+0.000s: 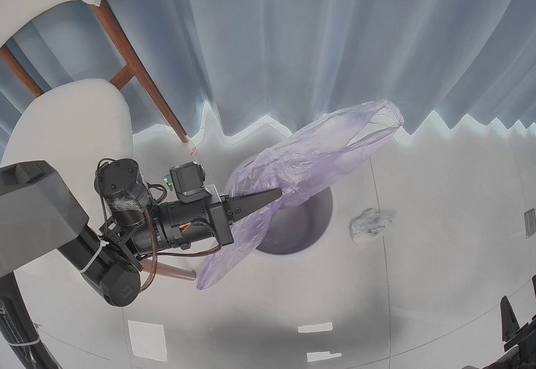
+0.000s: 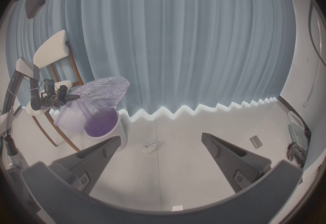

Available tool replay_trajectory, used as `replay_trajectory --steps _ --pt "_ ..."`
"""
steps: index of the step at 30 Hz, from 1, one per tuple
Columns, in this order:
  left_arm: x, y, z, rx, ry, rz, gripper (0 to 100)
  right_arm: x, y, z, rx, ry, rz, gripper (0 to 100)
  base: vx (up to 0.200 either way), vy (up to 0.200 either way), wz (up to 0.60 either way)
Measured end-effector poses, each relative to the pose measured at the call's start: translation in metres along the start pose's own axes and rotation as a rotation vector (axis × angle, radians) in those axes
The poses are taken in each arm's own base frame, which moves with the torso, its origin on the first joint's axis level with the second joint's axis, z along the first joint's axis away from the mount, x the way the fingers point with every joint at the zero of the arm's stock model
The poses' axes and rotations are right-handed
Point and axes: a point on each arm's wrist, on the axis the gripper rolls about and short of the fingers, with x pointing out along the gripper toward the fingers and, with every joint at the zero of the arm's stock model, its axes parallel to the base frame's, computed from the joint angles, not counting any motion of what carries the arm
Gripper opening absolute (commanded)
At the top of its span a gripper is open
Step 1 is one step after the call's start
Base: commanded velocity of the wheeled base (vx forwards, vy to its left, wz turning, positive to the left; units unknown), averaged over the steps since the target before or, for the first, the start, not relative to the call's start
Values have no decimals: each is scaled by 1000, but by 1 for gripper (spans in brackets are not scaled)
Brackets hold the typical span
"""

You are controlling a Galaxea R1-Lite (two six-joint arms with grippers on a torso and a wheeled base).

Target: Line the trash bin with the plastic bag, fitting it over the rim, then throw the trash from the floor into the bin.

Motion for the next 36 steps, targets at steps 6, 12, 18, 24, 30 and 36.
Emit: replay_trajectory --steps 6,12,18,24,30,36 --pt "1 3 -4 -9 10 6 0 0 0 0 0 0 0 100 0 0 0" --pt "2 8 -9 -17 18 12 0 0 0 0 0 0 0 100 0 0 0" --pt "1 13 -10 -26 19 23 0 0 0 0 0 0 0 100 0 0 0" --pt "-1 18 -8 -19 7 42 0 0 0 0 0 0 0 100 0 0 0" --pt "0 24 1 5 -37 79 0 0 0 0 0 0 0 100 0 0 0" --pt "1 30 16 42 -114 137 0 0 0 0 0 0 0 100 0 0 0"
